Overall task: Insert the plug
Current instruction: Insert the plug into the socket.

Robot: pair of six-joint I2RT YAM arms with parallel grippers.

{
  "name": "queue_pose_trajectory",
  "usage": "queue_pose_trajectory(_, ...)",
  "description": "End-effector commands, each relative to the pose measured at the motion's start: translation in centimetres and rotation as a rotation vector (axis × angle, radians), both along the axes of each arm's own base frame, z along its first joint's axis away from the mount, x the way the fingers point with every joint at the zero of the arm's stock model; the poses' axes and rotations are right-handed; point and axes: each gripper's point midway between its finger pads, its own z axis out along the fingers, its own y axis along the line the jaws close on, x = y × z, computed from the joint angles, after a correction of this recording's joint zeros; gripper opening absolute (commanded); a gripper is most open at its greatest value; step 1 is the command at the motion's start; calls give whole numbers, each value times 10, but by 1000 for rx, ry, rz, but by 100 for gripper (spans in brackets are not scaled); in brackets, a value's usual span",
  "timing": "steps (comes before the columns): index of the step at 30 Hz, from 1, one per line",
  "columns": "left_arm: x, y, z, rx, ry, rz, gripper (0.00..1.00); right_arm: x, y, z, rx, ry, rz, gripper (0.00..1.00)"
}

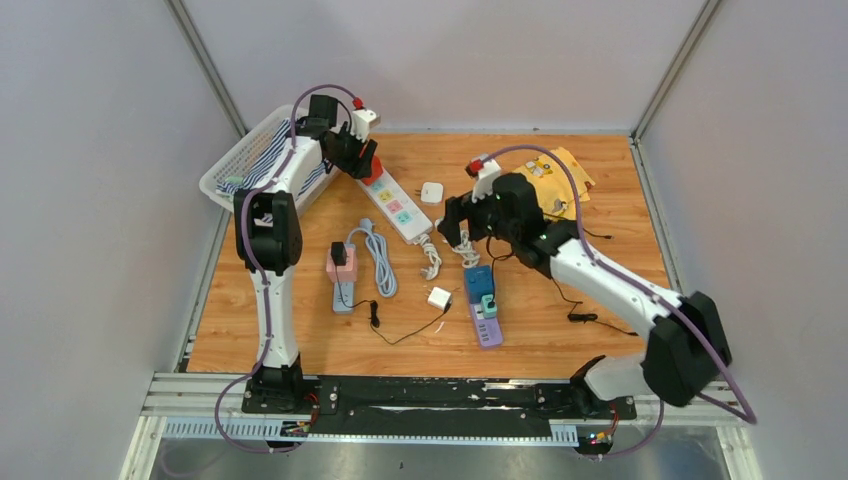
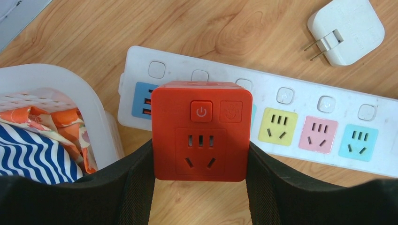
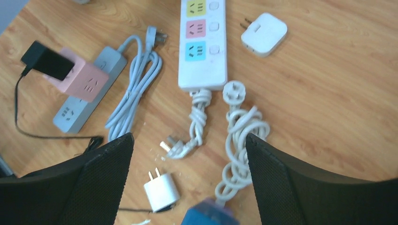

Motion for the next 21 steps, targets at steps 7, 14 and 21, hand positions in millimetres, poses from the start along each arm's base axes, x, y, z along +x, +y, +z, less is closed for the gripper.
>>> queue_pose_trajectory(7,-4,8,-33,22,92,42,0,92,60,-42,-111,43,118,87)
queue_pose_trajectory(14,0,9,-39,28,93,44,0,113,88,-98,-214,103,163,91)
queue_pose_trajectory(21,4,10,-43,33,97,60,0,123,106,-129,-336,37,199,95)
